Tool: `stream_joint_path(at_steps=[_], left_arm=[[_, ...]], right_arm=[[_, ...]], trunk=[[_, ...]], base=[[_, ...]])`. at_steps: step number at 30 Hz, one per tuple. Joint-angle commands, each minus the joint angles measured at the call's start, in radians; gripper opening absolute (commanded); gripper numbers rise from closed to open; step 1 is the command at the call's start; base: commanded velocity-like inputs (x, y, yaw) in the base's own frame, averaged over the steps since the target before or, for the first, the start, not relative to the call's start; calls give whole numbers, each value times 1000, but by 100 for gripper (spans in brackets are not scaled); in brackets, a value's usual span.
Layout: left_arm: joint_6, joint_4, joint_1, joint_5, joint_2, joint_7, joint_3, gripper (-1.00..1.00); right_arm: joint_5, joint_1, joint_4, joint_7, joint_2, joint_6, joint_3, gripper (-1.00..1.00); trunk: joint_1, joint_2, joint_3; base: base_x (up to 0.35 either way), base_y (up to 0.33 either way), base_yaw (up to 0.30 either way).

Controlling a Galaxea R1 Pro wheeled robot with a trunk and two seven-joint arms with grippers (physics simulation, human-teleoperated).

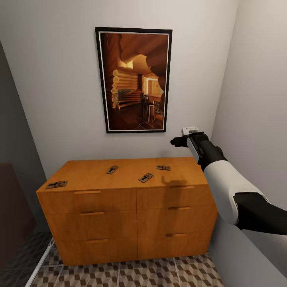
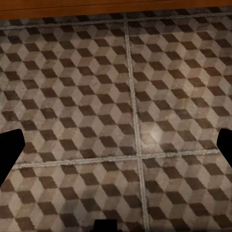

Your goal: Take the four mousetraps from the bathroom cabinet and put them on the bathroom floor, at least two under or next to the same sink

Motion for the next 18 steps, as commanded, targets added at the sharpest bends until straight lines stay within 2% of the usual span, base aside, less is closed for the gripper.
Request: stream_joint_path(at_steps=[1, 18], left_arm=[[-3, 1, -1, -1, 0, 1, 0, 100], [-3, 1, -1, 0, 0, 1, 0, 100]], right_arm=[[11, 0, 0, 5, 0, 1, 0, 100], [11, 0, 18, 5, 0, -17, 0, 100]], trunk=[[0, -1, -1], [0, -1, -1]], base=[[0, 0, 0], [0, 0, 0]])
